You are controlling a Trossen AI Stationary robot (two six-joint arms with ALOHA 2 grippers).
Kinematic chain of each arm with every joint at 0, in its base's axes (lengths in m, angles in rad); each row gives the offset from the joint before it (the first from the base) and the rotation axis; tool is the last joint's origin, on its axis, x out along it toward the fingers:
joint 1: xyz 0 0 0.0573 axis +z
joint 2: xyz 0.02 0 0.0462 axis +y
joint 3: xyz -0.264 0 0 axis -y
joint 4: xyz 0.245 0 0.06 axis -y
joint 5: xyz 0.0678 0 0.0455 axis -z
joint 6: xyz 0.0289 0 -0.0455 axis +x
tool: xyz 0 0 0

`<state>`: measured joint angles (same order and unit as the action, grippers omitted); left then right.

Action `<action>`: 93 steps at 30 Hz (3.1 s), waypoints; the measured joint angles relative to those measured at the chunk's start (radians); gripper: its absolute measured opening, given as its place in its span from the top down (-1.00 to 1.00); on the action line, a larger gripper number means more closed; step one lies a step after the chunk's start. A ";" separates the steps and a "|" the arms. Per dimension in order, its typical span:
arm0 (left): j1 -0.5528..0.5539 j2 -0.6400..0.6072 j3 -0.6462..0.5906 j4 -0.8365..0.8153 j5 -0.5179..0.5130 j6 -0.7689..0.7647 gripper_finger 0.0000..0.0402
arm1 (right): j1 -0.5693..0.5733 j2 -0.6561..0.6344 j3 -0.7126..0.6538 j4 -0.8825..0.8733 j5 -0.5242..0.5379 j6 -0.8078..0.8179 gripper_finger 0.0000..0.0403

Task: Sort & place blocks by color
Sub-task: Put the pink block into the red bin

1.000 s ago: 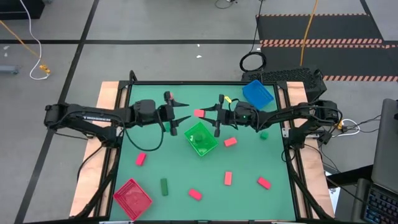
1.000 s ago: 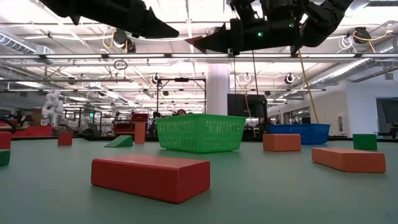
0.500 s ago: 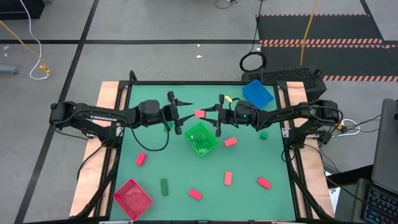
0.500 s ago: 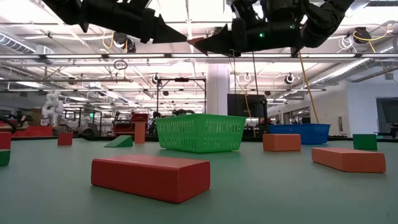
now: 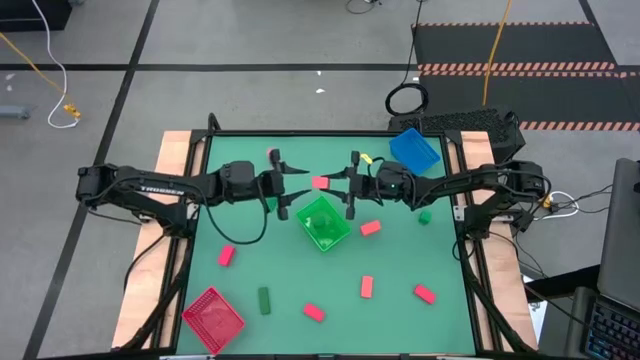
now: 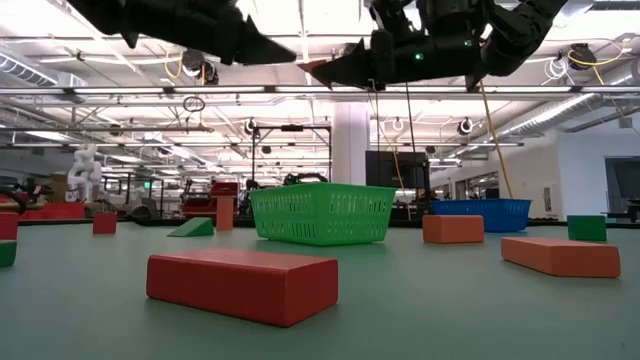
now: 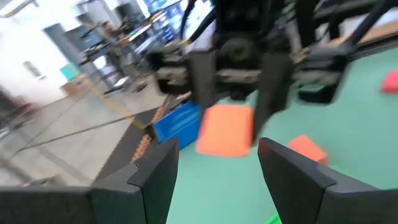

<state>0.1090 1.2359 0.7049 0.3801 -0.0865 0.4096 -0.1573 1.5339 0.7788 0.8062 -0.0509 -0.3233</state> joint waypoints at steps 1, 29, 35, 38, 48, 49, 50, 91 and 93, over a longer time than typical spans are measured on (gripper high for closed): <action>0.000 -0.007 0.000 -0.004 0.027 -0.006 -0.12 | 0.000 0.000 0.000 0.005 0.000 -0.002 0.39; 0.002 0.089 -0.001 0.124 0.038 -0.003 -0.12 | 0.002 0.001 -0.002 0.058 -0.057 0.043 0.39; 0.002 0.089 -0.001 0.151 0.045 -0.016 -0.12 | 0.002 0.001 -0.002 0.058 -0.058 0.043 0.39; 0.002 0.089 -0.001 0.152 0.057 -0.021 -0.12 | 0.002 0.001 -0.002 0.058 -0.058 0.050 0.39; 0.002 0.088 -0.001 0.146 0.069 -0.029 0.37 | 0.002 0.001 -0.005 0.063 -0.061 0.047 0.39; 0.002 0.088 -0.001 0.145 0.071 -0.029 0.37 | 0.002 0.001 -0.005 0.063 -0.062 0.047 0.39; 0.002 0.088 -0.001 0.146 0.076 -0.029 0.37 | 0.002 0.001 -0.005 0.064 -0.063 0.047 0.39; -0.023 -0.061 -0.001 -0.053 -0.092 -0.033 0.36 | 0.007 -0.004 -0.005 0.003 0.033 -0.058 -0.04; -0.042 -0.095 -0.001 -0.119 -0.152 -0.076 0.36 | 0.008 -0.006 -0.005 0.007 0.056 -0.062 -0.05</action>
<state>0.0671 1.1408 0.7040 0.2614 -0.2389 0.3337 -0.1497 1.5283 0.7742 0.8128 0.0054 -0.3851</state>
